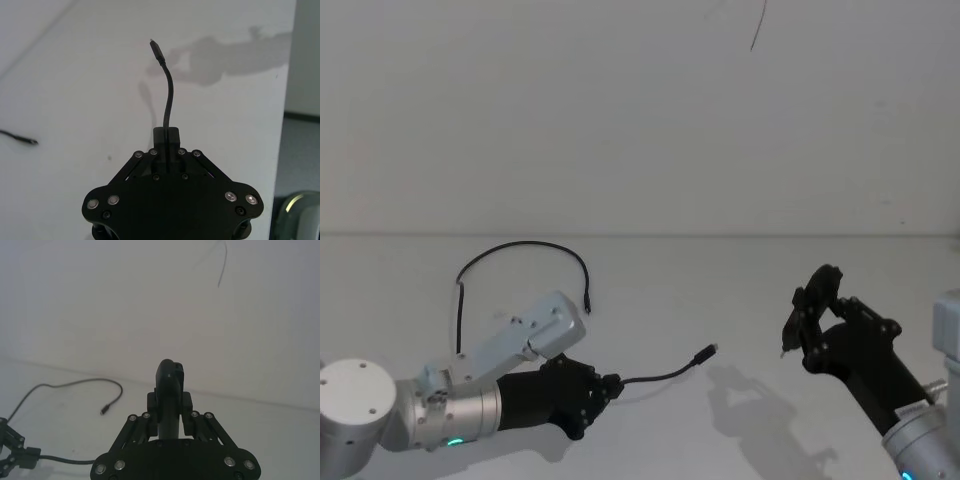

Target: Pick up the data cable with the one hand.

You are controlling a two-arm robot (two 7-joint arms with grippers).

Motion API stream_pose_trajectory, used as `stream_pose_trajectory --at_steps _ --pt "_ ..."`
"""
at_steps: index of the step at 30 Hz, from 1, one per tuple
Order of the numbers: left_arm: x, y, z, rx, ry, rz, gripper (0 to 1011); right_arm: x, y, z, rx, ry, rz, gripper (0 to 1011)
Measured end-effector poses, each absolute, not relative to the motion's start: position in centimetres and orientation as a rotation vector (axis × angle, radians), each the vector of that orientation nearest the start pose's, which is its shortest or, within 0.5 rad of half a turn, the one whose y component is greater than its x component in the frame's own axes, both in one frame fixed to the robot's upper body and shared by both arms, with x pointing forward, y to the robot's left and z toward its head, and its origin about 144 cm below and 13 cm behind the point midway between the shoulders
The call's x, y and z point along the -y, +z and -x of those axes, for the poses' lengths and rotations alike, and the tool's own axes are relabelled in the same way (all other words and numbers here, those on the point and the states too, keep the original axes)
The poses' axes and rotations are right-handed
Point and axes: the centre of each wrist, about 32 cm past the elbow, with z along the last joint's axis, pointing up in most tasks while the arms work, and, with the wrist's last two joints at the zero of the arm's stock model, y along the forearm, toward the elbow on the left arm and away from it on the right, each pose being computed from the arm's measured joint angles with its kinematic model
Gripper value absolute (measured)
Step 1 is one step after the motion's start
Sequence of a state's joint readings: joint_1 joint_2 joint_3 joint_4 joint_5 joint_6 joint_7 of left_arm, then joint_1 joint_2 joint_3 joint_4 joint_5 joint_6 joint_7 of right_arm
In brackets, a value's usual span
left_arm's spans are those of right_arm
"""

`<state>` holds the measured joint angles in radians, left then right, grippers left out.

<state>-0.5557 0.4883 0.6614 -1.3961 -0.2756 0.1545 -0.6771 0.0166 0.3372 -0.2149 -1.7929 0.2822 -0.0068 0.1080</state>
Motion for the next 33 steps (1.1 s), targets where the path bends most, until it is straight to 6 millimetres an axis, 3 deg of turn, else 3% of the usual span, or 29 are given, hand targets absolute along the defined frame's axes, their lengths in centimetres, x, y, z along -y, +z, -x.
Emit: stream_pose_trajectory --at_steps 16,33 --pt "-23.7 123.7 -54.4 0.306 0.453 -0.210 39 23.8 123.9 -45.8 0.210 -1.109 -0.228 263" --pt "-24.2 123.9 -53.9 0.346 0.452 -0.156 39 23.2 125.4 -46.6 0.201 -1.050 -0.288 263"
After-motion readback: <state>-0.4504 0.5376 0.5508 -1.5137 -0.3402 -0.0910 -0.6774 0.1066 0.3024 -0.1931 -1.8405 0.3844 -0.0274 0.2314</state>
